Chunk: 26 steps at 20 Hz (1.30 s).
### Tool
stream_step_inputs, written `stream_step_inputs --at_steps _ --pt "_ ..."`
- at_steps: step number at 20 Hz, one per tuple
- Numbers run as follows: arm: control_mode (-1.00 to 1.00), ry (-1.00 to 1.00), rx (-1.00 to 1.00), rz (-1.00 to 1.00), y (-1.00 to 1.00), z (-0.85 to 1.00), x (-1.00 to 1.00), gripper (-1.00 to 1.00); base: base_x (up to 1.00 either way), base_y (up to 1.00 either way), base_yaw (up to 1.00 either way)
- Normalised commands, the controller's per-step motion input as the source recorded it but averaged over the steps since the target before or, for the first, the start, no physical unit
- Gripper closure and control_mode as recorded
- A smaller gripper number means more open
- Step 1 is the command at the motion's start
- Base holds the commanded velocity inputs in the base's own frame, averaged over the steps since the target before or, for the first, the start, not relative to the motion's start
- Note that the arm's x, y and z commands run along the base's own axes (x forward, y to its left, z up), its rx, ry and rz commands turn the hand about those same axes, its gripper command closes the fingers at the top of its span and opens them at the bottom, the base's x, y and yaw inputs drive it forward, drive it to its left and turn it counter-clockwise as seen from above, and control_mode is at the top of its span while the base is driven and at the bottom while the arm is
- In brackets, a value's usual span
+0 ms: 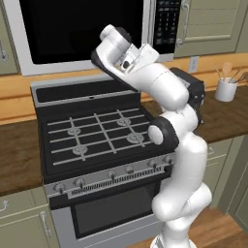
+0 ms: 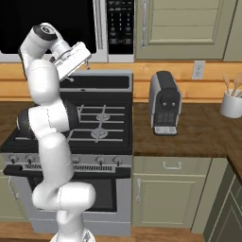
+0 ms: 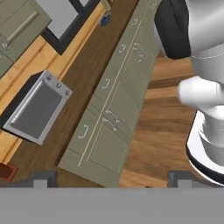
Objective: Pick the lemon wedge from the sink and place it in the bowl. Then pick the bowl and place it in the microwave. Then close the microwave door and press the start button.
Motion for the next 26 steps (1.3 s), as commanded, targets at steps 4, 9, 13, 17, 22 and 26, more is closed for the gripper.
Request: stream_step_inputs --at_steps 4,9,13,17,22,26 --pt "-1.00 -0.29 0.17 0.19 -0.18 0.00 -1.00 -1.00 0.00 0.00 0.00" --pt "-1.00 -0.37 0.19 0.21 -0.10 0.14 -0.91 -1.00 0.00 0.00 0.00" --pt "-1.00 -0.29 0.27 0.31 -0.37 0.32 0.05 -1.00 0.00 0.00 0.00" --pt "-1.00 -0.27 0.33 0.45 -0.55 0.25 0.61 -1.00 0.00 0.00 0.00" --pt "-1.00 -0.18 0.40 0.35 -0.41 0.40 0.74 -1.00 0.00 0.00 0.00" --pt "-1.00 0.03 0.53 0.03 -0.06 0.43 0.30 -1.00 0.00 0.00 0.00"
